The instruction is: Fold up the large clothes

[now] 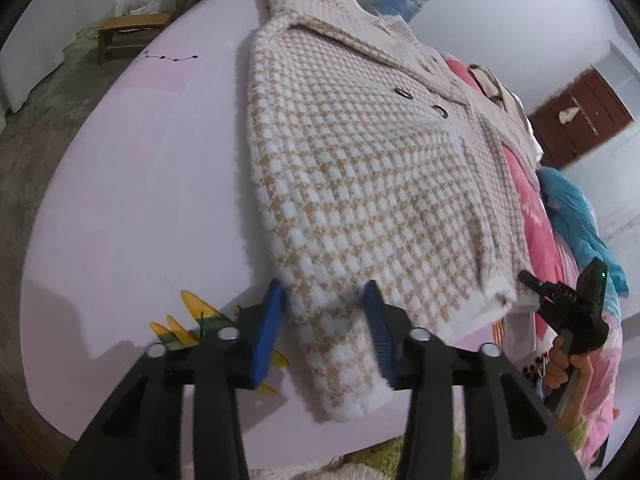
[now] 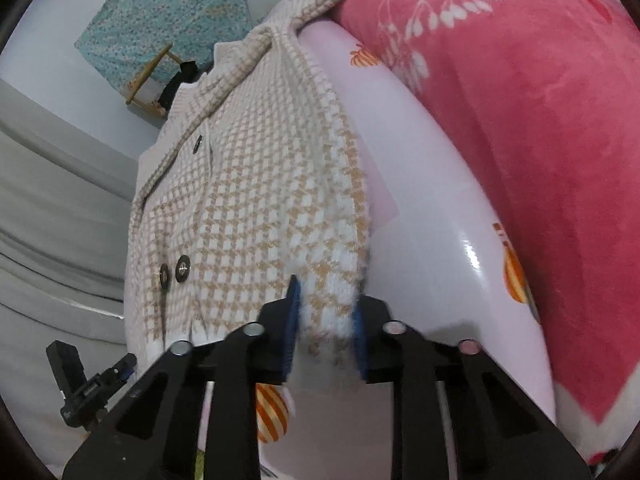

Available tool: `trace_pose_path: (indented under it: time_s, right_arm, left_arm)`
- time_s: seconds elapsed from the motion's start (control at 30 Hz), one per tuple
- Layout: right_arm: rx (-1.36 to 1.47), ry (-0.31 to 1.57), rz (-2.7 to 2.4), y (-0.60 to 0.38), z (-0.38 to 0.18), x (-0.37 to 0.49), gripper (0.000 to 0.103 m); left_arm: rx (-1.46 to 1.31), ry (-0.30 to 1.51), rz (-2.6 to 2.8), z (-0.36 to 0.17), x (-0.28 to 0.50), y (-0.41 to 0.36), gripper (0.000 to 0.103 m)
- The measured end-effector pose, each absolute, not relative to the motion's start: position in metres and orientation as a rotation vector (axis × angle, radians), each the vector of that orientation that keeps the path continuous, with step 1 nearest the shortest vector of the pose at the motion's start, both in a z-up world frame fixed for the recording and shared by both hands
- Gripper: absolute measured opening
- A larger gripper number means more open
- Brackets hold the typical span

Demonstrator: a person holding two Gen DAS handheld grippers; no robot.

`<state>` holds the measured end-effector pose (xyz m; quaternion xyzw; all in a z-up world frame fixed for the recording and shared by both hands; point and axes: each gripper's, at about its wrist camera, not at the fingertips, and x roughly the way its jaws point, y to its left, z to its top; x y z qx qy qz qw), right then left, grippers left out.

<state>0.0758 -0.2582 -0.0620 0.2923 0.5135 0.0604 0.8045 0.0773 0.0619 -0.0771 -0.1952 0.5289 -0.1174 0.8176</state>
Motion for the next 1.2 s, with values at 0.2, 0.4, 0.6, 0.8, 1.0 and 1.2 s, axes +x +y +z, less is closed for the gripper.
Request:
trace_pose_path:
  time_s: [0.2,0.4,0.6,0.8,1.0,1.2]
  right_arm:
    - [0.566,0.989,0.120,-0.253,-0.018,0.065,0.005]
    - [0.489,0.835,0.182,-0.242,0.051,0.038,0.005]
    - [0.454,0.855,0.247,-0.223,0.077,-0.017,0.005]
    - [0.522,1.063,0.220,-0.218,0.034,-0.068,0.007]
    - [0.438,1.112,0.046,-0.235,0.016,-0.064,0.042]
    - [0.315,0.960,0.014,-0.238,0.055,-0.014,0.051]
  left_arm:
    - [-0.254,1.041,-0.261,-0.048,0.066,0.057,0.009]
    - [-0.223,0.911,-0.276,0.008,0.048,0.087,0.007]
    - [-0.212,0.920,-0.297,0.030,0.018,0.119,0.007]
    - [-0.294,1.121,-0.301,-0.005,-0.015,0.143,0.010]
    - [-0.161,1.203,-0.196,-0.038,-0.011,0.149,0.030]
    - [-0.102,1.035,-0.163,0.004,0.027,0.150,0.042]
